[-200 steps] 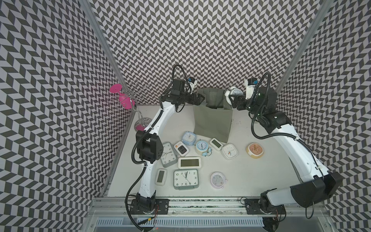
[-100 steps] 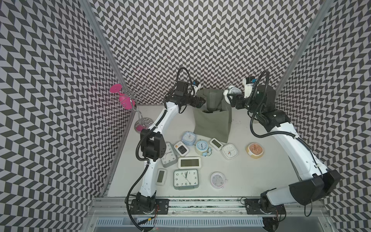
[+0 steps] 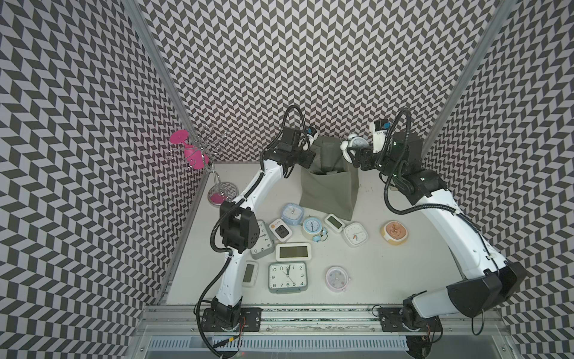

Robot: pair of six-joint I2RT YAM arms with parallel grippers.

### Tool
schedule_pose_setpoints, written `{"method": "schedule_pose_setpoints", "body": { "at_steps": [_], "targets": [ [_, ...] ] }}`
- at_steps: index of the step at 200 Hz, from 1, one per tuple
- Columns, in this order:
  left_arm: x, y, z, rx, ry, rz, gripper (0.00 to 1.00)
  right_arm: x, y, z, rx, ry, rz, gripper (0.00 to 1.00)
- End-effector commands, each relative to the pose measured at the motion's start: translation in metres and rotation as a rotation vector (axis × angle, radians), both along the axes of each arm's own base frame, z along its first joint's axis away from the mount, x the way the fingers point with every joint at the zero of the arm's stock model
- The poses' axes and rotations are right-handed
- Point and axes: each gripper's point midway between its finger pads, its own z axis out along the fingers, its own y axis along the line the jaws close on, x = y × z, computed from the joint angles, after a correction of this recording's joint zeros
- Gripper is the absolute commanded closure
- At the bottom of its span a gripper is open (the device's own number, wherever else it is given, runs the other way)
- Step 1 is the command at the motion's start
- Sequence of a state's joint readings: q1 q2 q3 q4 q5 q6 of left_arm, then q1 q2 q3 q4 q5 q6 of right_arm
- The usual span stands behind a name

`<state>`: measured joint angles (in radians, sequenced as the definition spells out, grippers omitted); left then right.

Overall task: Put the alarm clock into the canvas bag
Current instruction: Pick up the canvas bag from the center of the board.

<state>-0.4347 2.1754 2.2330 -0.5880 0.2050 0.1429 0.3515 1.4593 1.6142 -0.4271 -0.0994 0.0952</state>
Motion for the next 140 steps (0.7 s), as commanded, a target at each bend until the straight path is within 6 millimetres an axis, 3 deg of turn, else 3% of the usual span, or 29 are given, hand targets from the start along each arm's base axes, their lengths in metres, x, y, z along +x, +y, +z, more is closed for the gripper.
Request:
{"method": "schedule_pose_setpoints", "body": {
  "at_steps": [1, 30, 56, 140],
  "targets": [
    [0.006, 0.027, 0.099, -0.093, -0.267, 0.146, 1.0, -0.017, -0.008, 0.064, 0.046, -0.169, -0.014, 0.42],
    [-0.016, 0.032, 0.162, -0.157, -0.487, 0.144, 1.0, -0.024, -0.013, 0.07, 0.038, -0.185, -0.026, 0.42],
    [-0.04, 0.023, 0.183, -0.195, -0.578, 0.077, 1.0, -0.03, -0.012, 0.07, 0.053, -0.193, -0.011, 0.42],
    [-0.054, 0.007, 0.143, -0.161, -0.512, 0.072, 1.0, -0.072, 0.023, 0.034, 0.165, -0.174, 0.236, 0.44]
  ]
}}
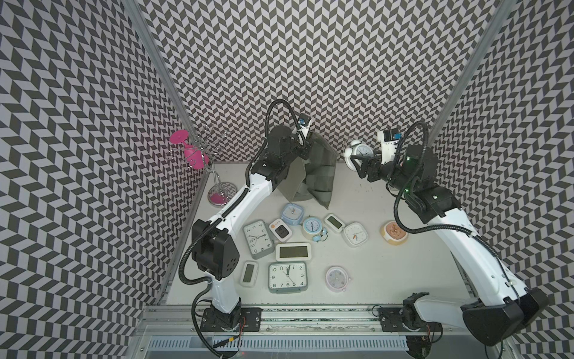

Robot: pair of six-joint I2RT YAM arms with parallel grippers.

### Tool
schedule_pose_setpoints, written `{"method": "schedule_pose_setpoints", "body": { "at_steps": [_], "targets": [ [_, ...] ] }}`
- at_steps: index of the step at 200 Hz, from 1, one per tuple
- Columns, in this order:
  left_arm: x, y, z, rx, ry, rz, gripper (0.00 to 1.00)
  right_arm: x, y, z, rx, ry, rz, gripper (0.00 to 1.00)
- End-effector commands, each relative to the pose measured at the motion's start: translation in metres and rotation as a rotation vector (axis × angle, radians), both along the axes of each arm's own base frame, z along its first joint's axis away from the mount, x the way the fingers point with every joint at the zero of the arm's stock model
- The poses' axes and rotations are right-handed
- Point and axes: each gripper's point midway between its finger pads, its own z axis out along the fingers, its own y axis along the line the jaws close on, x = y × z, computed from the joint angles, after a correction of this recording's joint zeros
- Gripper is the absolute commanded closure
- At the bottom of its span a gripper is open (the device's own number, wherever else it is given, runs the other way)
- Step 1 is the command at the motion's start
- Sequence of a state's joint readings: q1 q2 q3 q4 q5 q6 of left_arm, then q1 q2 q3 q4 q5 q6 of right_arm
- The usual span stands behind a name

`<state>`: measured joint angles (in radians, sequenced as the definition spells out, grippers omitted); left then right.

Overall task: Put the alarm clock into the canvas bag
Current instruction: Pick up the canvas bag from the center of the board, then place the alarm at the canvas bag.

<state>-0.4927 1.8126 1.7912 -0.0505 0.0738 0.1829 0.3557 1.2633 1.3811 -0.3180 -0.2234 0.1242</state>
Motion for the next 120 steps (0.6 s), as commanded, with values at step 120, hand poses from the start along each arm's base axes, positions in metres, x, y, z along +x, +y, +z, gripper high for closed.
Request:
{"method": "schedule_pose_setpoints", "body": {
  "at_steps": [120],
  "targets": [
    [-0.021, -0.03, 0.008, 0.06, -0.011, -0.029, 1.0, 0.011, 0.029, -0.025, 0.093, -0.018, 0.063, 0.45]
  ]
}}
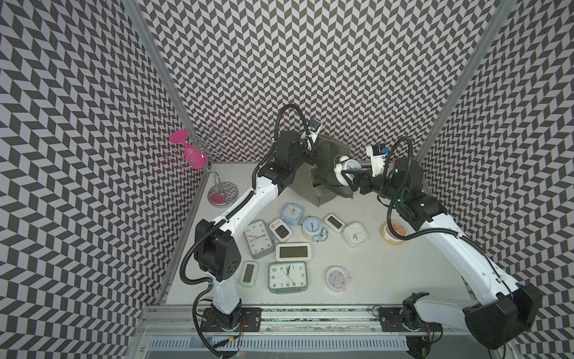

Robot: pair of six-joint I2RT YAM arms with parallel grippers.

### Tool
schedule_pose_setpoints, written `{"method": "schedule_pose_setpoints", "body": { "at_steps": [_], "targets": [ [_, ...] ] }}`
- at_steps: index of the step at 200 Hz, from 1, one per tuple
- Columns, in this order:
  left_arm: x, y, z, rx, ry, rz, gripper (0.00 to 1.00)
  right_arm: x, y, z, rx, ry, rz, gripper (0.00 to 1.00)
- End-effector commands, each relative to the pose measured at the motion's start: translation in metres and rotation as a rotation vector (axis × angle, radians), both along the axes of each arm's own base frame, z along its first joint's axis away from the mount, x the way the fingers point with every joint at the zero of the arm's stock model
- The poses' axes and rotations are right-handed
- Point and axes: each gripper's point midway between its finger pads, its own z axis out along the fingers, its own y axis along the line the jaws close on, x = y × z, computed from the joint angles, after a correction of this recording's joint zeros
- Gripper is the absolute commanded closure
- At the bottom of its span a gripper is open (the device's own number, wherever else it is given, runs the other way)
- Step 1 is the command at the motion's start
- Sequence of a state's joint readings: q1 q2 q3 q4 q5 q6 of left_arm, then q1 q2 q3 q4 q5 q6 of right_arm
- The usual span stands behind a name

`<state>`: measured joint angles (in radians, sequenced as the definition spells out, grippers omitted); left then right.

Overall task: Put the alarm clock into the canvas bag
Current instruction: Place the alarm at the canvas bag.

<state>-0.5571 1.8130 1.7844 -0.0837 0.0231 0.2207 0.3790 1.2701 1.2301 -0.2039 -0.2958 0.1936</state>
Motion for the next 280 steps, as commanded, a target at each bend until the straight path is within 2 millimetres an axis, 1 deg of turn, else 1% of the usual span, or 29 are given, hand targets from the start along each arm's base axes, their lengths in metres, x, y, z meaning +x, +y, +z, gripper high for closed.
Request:
{"method": "schedule_pose_setpoints", "body": {
  "at_steps": [1, 25, 46, 102, 126, 174, 187, 191, 202, 249, 280],
  "targets": [
    [-0.006, -0.006, 0.019, 0.005, -0.022, -0.012, 1.0, 0.013, 0.007, 0.022, 0.041, -0.103, -0.022, 0.44],
    [-0.005, -0.011, 0.014, 0.012, 0.012, -0.014, 1.0, 0.024, 0.014, 0.015, -0.005, -0.128, -0.056, 0.45],
    [-0.003, -0.012, 0.012, 0.01, 0.048, -0.006, 1.0, 0.04, 0.017, 0.002, -0.046, -0.118, -0.09, 0.45],
    [-0.007, -0.011, 0.016, -0.008, 0.084, -0.014, 1.0, 0.081, 0.026, -0.027, -0.13, -0.137, -0.138, 0.46],
    [-0.01, -0.014, 0.017, -0.013, 0.092, -0.032, 1.0, 0.097, 0.036, -0.04, -0.179, -0.169, -0.131, 0.47],
    [-0.012, -0.024, 0.019, -0.037, 0.118, -0.093, 1.0, 0.115, 0.055, -0.065, -0.2, -0.207, -0.095, 0.48],
    [-0.014, -0.028, 0.021, -0.045, 0.124, -0.119, 1.0, 0.121, 0.061, -0.075, -0.207, -0.203, -0.081, 0.48],
    [-0.015, -0.029, 0.022, -0.049, 0.126, -0.126, 1.0, 0.123, 0.061, -0.076, -0.208, -0.204, -0.081, 0.48],
    [-0.018, -0.031, 0.024, -0.06, 0.134, -0.149, 1.0, 0.132, 0.065, -0.087, -0.225, -0.192, -0.082, 0.48],
    [-0.035, -0.031, 0.035, -0.102, 0.136, -0.225, 1.0, 0.167, 0.085, -0.121, -0.267, -0.179, -0.058, 0.48],
    [-0.036, -0.029, 0.04, -0.133, 0.149, -0.247, 1.0, 0.185, 0.094, -0.146, -0.281, -0.152, -0.05, 0.47]
  ]
}}
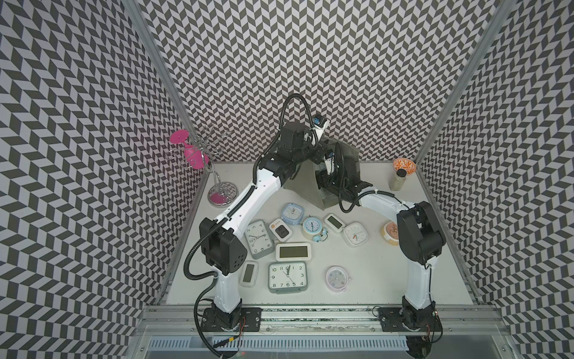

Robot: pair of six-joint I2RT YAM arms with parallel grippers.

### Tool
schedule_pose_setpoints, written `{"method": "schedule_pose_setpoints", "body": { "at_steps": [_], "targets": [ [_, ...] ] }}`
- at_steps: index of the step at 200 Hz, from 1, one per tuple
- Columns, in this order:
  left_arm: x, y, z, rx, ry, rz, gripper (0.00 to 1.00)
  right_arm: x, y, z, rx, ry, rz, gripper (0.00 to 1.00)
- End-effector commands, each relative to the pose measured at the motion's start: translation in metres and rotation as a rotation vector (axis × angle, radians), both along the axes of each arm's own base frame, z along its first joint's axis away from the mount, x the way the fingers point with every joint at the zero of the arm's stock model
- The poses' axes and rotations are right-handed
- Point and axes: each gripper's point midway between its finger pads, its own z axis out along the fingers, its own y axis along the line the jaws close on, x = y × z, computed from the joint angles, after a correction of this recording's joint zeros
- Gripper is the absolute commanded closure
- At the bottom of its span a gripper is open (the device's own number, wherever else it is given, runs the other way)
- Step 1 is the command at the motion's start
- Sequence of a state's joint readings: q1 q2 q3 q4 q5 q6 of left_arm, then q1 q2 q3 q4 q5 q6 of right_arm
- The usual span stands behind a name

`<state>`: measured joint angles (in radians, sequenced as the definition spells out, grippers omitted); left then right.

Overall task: Put the alarm clock into the canvas bag
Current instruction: Place the alarm at the canvas bag.

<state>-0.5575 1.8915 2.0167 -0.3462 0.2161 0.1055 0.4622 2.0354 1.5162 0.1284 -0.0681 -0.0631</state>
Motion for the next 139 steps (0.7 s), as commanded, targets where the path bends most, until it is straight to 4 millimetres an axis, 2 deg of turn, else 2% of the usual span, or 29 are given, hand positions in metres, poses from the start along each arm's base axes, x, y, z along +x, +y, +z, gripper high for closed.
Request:
{"method": "schedule_pose_setpoints", "body": {
  "at_steps": [1, 29, 60, 87, 108, 139],
  "targets": [
    [-0.019, 0.0, 0.034, -0.083, -0.027, -0.068, 1.0, 0.018, 0.015, 0.025, 0.038, -0.113, 0.025, 0.47],
    [-0.016, 0.003, 0.035, -0.107, -0.01, -0.068, 1.0, 0.027, 0.018, 0.012, 0.022, -0.088, 0.016, 0.4],
    [-0.006, 0.011, 0.03, -0.114, 0.001, -0.026, 1.0, 0.024, 0.017, 0.013, 0.01, -0.058, 0.02, 0.17],
    [0.004, 0.021, 0.024, -0.114, 0.013, 0.021, 1.0, 0.014, 0.011, 0.03, 0.029, -0.052, 0.01, 0.0],
    [0.011, 0.027, 0.023, -0.105, 0.007, 0.068, 1.0, -0.005, 0.005, 0.052, 0.069, -0.057, 0.015, 0.01],
    [0.02, 0.036, 0.017, -0.082, 0.007, 0.127, 1.0, -0.04, -0.014, 0.081, 0.116, -0.031, -0.011, 0.0]
  ]
}}
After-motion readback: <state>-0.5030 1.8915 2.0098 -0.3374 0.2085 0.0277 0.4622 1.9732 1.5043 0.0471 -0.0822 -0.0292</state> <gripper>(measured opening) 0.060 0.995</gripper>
